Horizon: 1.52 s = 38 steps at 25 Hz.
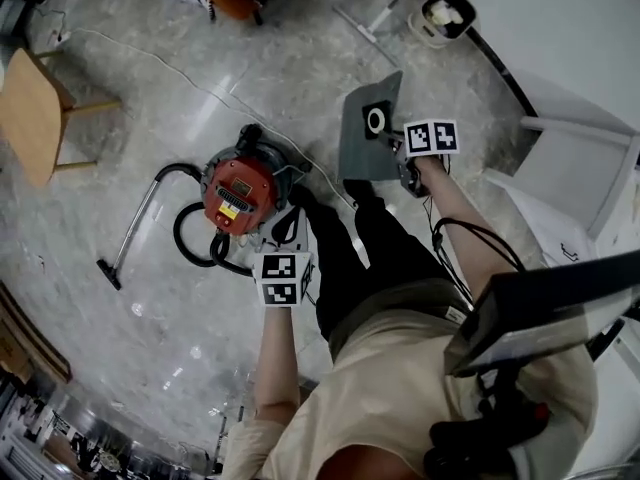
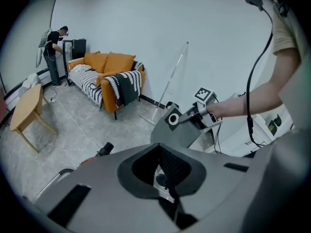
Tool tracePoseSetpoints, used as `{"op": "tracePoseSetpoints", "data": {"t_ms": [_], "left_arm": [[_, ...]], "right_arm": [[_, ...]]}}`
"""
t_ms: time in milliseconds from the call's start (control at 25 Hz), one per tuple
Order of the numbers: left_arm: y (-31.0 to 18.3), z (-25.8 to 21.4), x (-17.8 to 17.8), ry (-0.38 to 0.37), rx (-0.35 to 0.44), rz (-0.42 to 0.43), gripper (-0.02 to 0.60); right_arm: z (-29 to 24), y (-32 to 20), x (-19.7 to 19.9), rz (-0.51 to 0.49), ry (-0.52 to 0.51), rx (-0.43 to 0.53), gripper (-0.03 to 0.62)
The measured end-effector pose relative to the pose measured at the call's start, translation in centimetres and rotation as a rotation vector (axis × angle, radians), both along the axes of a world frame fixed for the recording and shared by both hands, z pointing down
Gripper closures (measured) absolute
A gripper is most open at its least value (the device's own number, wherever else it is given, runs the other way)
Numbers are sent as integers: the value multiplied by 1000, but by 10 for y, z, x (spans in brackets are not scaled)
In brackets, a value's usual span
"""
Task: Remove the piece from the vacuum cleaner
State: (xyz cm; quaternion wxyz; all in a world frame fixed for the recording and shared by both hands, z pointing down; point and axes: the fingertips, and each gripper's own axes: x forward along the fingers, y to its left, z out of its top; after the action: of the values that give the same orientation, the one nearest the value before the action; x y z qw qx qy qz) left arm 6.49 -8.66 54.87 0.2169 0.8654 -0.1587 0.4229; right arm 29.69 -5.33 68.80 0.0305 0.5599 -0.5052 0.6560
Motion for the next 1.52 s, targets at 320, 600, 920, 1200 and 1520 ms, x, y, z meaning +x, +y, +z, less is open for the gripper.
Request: {"op": "tracePoseSetpoints", "data": {"t_ms": [320, 600, 920, 1200, 1520], "left_arm": [[-8, -66, 2, -2, 96, -53, 578], [-17, -105, -28, -15, 157, -169, 578], [-39, -160, -76, -25, 235, -382, 578], [-25, -161, -121, 9, 231, -562, 578], [-16, -189, -108, 9, 300, -622, 578]], "right_arm": [[-60, -4, -1, -85, -34, 44, 563], [-96, -38, -19, -166, -34, 115, 562], [-149, -91, -47, -259, -95, 187, 562], [-166, -114, -76, -441, -1, 288, 563], [-203, -113, -69, -490, 37, 383, 562]]}}
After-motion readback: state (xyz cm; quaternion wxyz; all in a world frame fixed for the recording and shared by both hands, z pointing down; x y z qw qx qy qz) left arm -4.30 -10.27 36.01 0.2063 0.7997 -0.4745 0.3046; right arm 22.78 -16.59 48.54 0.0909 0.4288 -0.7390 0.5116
